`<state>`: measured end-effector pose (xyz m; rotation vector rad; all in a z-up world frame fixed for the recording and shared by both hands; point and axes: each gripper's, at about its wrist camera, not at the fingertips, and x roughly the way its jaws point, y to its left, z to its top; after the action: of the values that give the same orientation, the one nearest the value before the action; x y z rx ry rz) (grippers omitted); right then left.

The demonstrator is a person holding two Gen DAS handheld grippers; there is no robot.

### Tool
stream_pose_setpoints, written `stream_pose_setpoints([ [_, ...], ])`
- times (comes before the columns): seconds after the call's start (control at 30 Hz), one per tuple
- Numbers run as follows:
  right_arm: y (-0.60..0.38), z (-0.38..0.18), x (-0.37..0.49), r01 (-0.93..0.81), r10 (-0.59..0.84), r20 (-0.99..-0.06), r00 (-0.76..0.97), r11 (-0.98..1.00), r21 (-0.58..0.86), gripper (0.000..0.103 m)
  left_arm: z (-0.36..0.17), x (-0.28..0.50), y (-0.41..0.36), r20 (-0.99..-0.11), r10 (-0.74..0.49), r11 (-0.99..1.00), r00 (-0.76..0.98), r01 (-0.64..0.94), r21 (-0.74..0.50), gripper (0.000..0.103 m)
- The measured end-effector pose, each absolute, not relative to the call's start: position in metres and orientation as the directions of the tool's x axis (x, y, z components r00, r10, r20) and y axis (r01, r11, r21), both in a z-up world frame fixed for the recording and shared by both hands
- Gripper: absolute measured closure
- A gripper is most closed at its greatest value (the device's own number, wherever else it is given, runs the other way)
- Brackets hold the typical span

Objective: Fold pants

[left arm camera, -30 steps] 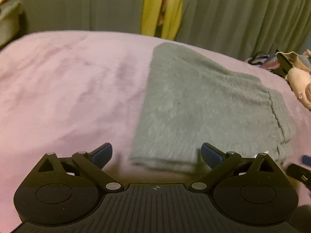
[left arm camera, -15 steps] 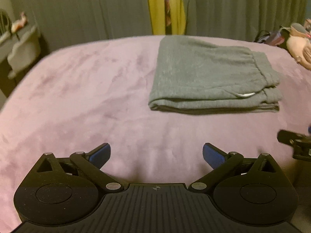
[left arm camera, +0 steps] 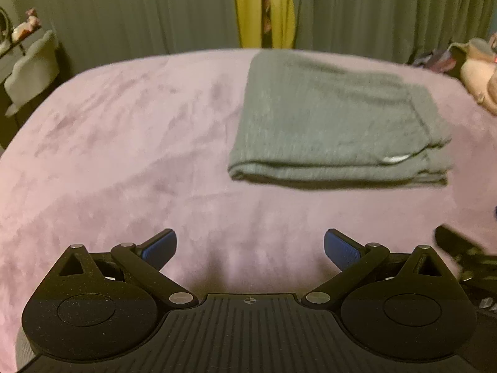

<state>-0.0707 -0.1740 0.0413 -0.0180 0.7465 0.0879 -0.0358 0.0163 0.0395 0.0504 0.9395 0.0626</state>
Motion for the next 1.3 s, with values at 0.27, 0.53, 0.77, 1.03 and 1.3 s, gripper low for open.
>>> stream_pose_setpoints([
  [0.27,-0.183,0.027,-0.055,-0.049,0.081,-0.67,0.738,0.997,0.067,0.004,0.021,-0.034,-0.003,-0.797,0.049,0.991,0.602,0.071,0.115,0.0],
  [0.53,-0.179,0.013,-0.044,-0.055,0.089,-0.681,0.727,0.996,0.071,0.004,0.01,-0.025,-0.005,-0.816,0.058,0.99,0.575,0.072,0.121,0.0],
  [0.77,-0.18,0.009,-0.041,-0.062,0.089,-0.68,0.727,0.996,0.064,0.004,0.005,-0.02,-0.009,-0.815,0.079,0.987,0.573,0.071,0.145,0.0],
  [1.03,-0.182,0.009,-0.041,-0.057,0.091,-0.678,0.73,0.996,0.073,0.004,0.004,-0.017,-0.003,-0.823,0.076,0.992,0.564,0.042,0.12,0.0],
  [1.3,-0.184,0.01,-0.041,-0.045,0.083,-0.677,0.731,0.996,0.073,0.004,0.006,-0.018,0.0,-0.822,0.067,0.994,0.566,0.036,0.105,0.0],
])
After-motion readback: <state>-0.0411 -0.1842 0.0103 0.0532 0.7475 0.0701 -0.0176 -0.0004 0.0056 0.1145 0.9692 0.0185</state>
